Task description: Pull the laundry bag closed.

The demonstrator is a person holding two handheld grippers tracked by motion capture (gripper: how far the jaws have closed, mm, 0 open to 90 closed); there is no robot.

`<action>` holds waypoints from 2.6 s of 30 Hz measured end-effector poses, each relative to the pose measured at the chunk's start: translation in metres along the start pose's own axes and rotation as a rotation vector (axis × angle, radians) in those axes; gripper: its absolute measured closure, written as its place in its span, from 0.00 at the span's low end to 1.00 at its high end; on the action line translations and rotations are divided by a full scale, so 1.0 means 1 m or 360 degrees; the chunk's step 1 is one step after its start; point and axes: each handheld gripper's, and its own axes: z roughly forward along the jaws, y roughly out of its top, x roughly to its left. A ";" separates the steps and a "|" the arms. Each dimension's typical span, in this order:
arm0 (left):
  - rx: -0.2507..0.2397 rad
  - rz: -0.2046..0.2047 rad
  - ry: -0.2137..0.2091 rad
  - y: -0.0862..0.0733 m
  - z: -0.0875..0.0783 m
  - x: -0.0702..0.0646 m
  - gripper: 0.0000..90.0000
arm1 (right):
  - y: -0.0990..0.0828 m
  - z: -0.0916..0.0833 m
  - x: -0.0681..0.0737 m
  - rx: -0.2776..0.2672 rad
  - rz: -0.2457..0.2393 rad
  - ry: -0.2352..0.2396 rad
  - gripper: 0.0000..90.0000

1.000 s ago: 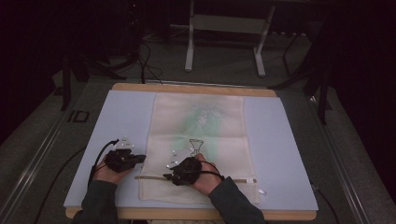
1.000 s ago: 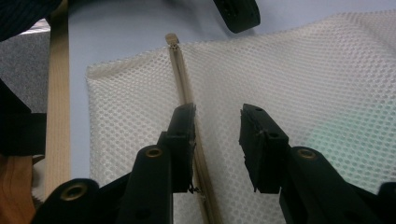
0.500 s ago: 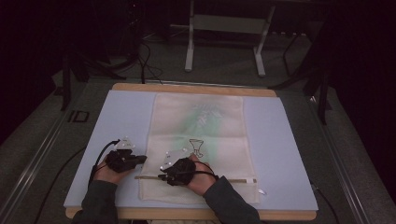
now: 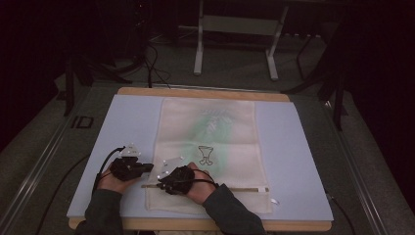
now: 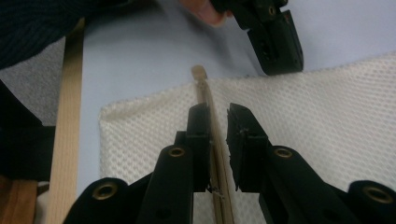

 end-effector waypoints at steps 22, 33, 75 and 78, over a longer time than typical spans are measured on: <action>-0.0047 -0.0039 -0.0002 -0.002 -0.006 0.005 0.99 | 0.018 0.028 0.004 0.0010 -0.0025 0.0037 0.89; -0.0068 -0.0056 -0.0002 -0.003 -0.008 0.007 1.00 | 0.024 0.041 0.004 0.0040 -0.0024 0.0049 0.87; -0.0117 -0.0080 0.0023 -0.005 -0.017 0.011 1.00 | 0.039 0.057 -0.005 0.0059 0.0022 0.0105 0.91; -0.0120 -0.0085 0.0025 -0.005 -0.016 0.011 0.99 | 0.038 0.052 -0.006 0.0030 0.0030 0.0115 0.91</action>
